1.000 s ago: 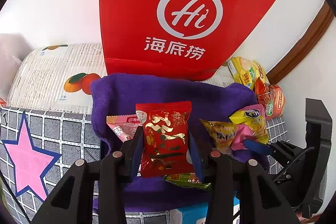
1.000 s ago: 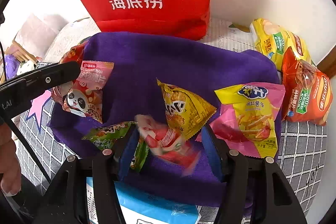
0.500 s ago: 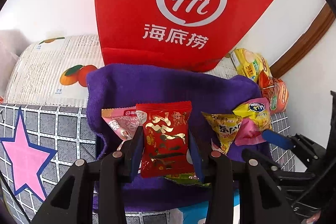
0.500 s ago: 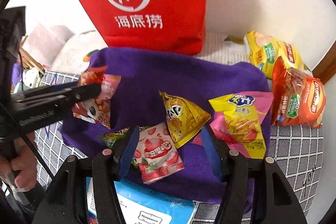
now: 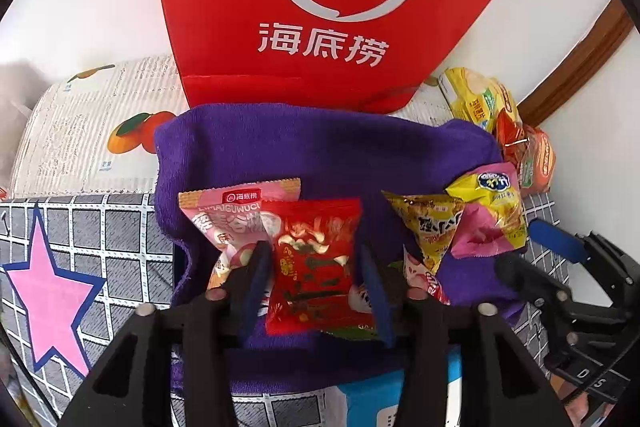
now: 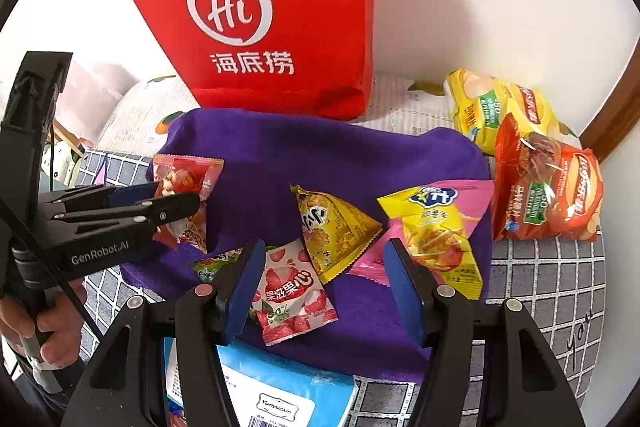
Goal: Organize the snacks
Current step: 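Lower both packs onto the towel and open both tools, then withdraw both tools from the towel back toward the remaining snacks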
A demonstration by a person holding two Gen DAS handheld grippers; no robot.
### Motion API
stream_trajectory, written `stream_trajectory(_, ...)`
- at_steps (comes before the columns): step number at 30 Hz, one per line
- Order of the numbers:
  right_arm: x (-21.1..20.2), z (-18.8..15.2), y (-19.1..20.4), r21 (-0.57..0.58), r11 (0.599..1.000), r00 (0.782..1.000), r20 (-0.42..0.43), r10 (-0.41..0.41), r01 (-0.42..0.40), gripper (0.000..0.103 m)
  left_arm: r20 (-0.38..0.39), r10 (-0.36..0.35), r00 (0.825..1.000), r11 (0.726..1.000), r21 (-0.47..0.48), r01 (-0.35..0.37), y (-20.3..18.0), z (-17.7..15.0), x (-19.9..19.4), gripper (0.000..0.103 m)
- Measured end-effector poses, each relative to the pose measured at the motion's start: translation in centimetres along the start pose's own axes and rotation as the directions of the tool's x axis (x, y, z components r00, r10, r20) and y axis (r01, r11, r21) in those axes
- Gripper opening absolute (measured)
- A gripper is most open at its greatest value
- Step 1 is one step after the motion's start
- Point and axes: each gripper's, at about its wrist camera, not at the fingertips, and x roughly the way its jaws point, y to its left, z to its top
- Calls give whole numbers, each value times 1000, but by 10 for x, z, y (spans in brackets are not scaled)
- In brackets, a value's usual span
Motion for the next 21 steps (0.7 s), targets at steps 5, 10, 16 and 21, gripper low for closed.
stream_trajectory(5, -14, -1, 1, 10, 1000, 1000, 29, -7, 7, 61, 19, 20, 1000, 1000, 10, -20, -5, -2, -13, 54)
stream_trajectory(10, -37, -5, 10, -5, 999, 996, 79, -40, 40, 61, 70, 4, 998, 1000, 29, -6, -12, -5, -37, 55)
stream_trajectory(16, -68, -27, 17, 27, 997, 981, 175, -79, 76, 61, 154, 5, 988, 998, 61, -14, -23, -12, -73, 57)
stream_trajectory(21, -81, -70, 18, 40, 991, 972, 197, -130, 124, 61, 172, -6, 985, 996, 91, -10, -27, -35, -94, 60)
